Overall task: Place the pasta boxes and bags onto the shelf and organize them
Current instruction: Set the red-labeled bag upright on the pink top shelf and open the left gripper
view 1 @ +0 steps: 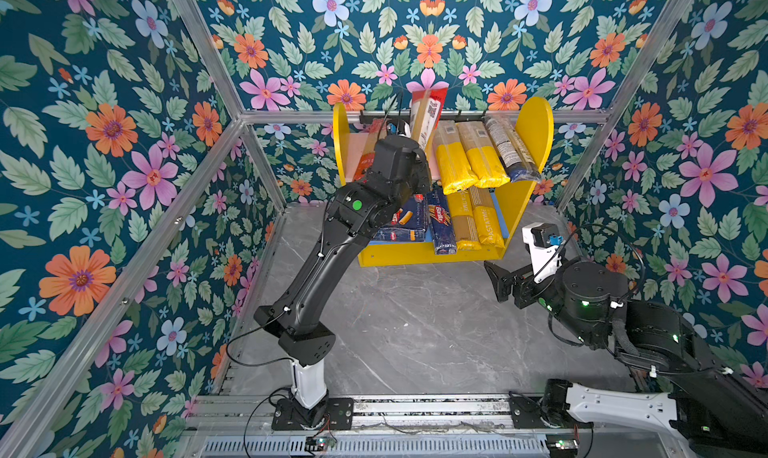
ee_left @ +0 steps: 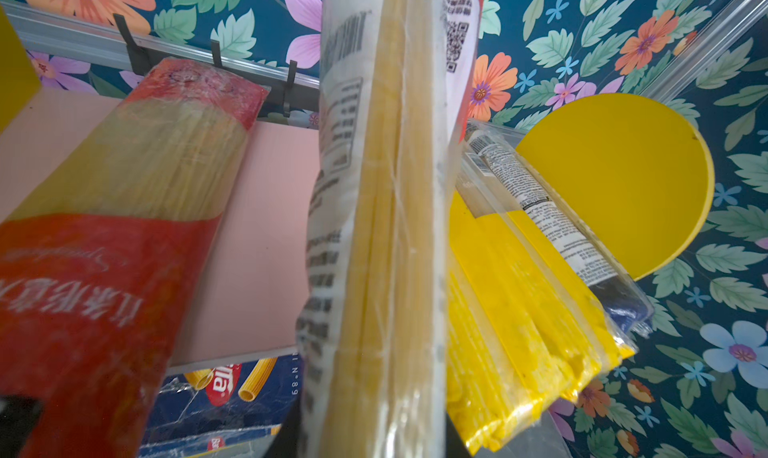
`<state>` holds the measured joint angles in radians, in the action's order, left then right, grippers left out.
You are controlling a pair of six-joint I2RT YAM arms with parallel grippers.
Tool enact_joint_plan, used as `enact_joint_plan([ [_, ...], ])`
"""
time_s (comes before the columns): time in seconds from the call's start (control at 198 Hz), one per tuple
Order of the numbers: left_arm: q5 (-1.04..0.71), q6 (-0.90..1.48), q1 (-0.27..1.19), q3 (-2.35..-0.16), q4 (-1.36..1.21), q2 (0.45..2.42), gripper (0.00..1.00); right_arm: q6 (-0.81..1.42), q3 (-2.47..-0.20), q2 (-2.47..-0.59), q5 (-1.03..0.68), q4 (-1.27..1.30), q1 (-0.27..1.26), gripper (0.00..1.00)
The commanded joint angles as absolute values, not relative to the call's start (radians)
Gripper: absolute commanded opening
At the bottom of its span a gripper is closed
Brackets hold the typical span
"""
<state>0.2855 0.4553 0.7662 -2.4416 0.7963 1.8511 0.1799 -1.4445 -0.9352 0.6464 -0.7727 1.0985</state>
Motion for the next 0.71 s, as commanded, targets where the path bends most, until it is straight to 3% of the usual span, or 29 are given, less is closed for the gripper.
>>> enact_joint_plan([
  [0.0,0.385,0.427,0.775,-2.462,0.608,1.86,0.0,0.139,-1.45,-0.949,0.668,-0.718,1.1,0.99],
  [0.418,0.434,0.383,0.778,-2.463,0.554,1.914,0.0,0.127,-1.42,-0.938,0.693,-0.704,1.099,0.99],
  [0.706,0.449,0.362,0.778,-2.4,0.472,1.899,0.43,0.158,-1.397,-0.881,0.687,-0.726,1.1,0.99],
])
